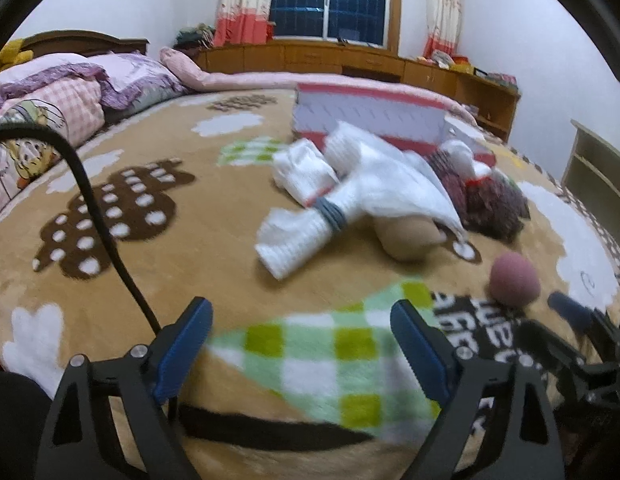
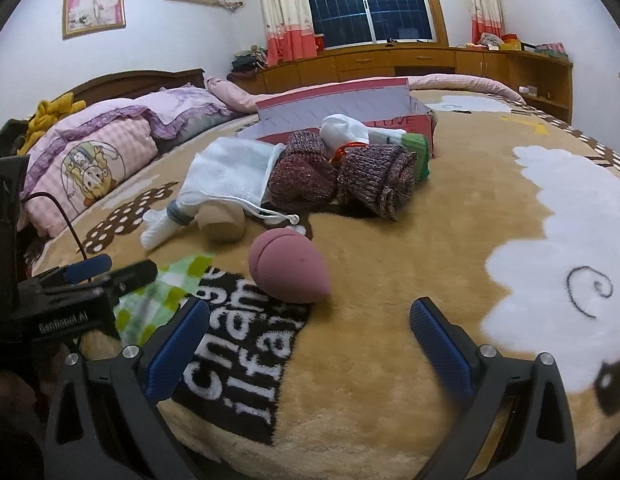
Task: Organize soft objects
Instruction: 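Grasp the white knit towel roll with the left tool while the right tool grasps the pink sponge, then carry the towel roll with the left tool while the right tool carries the sponge into the box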
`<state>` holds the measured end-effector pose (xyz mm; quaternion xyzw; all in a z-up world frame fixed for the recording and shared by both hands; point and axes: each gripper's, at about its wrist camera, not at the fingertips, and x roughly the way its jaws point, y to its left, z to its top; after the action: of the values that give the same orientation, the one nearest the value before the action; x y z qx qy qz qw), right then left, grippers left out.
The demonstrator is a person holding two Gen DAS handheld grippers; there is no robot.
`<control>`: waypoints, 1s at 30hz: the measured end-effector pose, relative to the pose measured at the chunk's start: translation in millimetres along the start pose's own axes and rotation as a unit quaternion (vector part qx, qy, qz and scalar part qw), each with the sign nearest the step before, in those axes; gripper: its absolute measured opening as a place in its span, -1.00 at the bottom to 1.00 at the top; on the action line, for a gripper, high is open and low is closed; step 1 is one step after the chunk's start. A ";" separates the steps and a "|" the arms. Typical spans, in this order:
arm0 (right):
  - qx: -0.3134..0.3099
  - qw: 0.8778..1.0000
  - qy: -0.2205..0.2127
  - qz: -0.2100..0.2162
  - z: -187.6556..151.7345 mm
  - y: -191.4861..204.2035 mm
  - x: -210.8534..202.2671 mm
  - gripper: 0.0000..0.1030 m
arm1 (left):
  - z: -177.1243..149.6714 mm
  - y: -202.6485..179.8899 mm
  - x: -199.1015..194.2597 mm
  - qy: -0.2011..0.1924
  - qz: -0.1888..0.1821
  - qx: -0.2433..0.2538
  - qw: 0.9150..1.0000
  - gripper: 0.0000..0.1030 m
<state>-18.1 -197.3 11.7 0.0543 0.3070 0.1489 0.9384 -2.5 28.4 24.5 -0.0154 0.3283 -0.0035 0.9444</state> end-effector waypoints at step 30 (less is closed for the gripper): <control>-0.004 0.998 -0.051 0.048 27.7 12.3 17.7 -0.33 | 35.6 14.0 -22.9 -0.077 -0.118 -0.044 0.989 -0.76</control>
<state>8.8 -180.4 26.5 0.0730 0.2555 0.1917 0.9448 1.5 43.8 66.1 -0.0961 0.2507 -0.0989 0.9582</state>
